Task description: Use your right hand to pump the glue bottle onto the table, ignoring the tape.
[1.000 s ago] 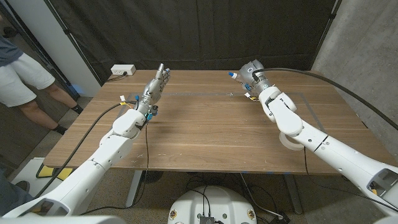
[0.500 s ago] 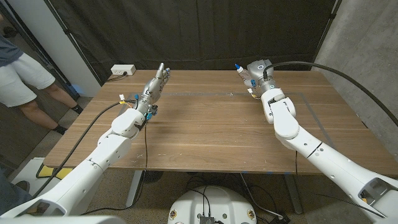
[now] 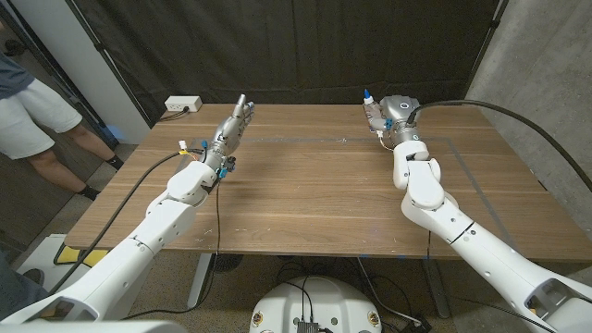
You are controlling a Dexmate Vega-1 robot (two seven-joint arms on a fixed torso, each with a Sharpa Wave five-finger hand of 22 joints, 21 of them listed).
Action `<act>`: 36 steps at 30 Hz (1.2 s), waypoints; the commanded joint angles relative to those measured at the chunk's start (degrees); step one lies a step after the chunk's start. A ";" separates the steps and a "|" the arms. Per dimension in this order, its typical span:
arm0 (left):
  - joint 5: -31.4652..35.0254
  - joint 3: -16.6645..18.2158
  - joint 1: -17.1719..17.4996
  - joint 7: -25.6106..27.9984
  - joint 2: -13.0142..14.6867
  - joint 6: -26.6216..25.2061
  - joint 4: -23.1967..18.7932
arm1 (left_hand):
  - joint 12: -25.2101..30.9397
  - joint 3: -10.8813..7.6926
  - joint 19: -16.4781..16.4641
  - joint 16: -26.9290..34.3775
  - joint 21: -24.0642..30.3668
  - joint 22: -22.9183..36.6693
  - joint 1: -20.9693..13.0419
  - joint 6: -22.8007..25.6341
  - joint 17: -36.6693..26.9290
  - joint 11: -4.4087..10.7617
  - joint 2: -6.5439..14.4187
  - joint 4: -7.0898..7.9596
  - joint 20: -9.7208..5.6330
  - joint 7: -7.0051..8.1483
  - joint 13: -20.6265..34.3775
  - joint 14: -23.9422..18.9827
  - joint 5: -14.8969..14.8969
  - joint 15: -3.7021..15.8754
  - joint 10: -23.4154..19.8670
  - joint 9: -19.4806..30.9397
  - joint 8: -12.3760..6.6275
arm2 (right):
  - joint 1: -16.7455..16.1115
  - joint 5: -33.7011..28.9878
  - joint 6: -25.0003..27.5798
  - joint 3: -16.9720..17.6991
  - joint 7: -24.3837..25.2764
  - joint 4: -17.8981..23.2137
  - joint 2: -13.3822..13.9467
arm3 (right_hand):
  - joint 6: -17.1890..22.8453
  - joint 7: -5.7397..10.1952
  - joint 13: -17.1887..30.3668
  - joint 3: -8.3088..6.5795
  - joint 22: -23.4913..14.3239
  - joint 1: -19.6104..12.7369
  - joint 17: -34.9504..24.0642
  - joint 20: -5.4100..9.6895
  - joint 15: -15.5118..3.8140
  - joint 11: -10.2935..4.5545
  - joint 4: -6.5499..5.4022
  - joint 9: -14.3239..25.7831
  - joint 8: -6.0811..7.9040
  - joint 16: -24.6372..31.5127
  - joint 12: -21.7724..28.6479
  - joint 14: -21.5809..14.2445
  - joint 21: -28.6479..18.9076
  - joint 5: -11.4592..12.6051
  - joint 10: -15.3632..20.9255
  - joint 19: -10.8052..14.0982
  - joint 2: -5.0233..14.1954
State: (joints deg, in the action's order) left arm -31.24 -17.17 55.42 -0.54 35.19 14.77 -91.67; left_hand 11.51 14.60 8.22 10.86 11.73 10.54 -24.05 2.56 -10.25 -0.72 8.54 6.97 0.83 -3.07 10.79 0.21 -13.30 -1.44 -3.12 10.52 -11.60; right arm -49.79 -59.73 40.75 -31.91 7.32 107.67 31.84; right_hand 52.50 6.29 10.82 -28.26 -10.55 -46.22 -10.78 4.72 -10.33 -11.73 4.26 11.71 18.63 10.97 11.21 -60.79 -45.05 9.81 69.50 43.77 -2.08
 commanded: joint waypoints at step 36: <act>0.21 -1.10 1.41 0.64 0.49 -2.26 -2.91 | 0.11 -0.03 0.56 -0.12 0.17 0.12 -0.56 -0.02 -0.27 0.01 0.07 0.27 0.17 -0.29 0.13 0.16 0.27 -0.36 -0.14 0.23 0.31 | -3.30 27.43 2.75 -6.80 27.87 -5.67 -1.38 | 1.95 6.32 0.05 -1.46 -0.47 4.86 -0.81 2.97 -0.06 -0.71 1.93 0.03 -2.86 -0.42 -0.50 4.31 -0.60 0.18 -5.94 -4.17 0.03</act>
State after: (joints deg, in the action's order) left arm -30.97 -17.86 56.90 0.74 36.01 12.04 -94.75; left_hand 11.51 14.60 8.43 10.86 11.73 10.54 -24.05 2.56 -10.25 -0.72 8.54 6.96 1.04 -3.07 10.79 0.21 -13.30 -1.44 -3.12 10.53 -11.60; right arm -54.20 -34.80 41.37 -36.43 33.48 104.03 31.39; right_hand 50.65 8.14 10.89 -30.57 -11.12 -42.21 -11.34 3.97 -9.00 -12.39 6.46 11.72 16.08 10.57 10.78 -57.27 -45.84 9.91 64.28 40.16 -2.13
